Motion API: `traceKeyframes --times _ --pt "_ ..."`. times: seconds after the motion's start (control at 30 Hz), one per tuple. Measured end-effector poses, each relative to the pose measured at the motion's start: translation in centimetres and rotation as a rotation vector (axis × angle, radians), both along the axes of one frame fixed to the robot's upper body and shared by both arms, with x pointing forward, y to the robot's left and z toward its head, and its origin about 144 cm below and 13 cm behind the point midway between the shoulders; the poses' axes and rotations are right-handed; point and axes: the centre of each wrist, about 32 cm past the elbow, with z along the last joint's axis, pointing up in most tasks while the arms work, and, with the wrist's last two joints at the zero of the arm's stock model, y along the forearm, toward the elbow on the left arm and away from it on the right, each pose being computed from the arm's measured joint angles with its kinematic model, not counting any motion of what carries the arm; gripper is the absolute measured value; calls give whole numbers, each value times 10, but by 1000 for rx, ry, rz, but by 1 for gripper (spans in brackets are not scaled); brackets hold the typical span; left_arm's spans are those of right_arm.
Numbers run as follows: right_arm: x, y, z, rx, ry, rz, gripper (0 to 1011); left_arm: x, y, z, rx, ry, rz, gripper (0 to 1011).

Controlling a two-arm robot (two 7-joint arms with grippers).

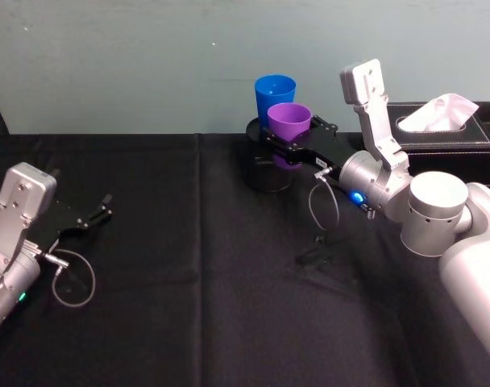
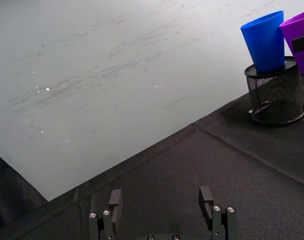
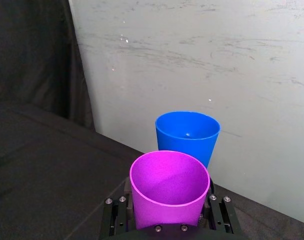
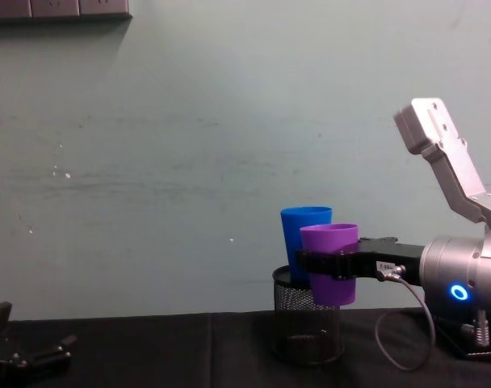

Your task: Pick up one cup with a gripper and tap it against the other cup.

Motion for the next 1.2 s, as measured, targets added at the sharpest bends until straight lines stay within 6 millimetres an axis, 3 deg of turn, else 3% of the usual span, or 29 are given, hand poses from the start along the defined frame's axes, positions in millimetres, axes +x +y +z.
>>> traceKeyframes --times 1.2 --pt "0 0 0 0 0 0 736 0 0 0 0 0 0 1000"
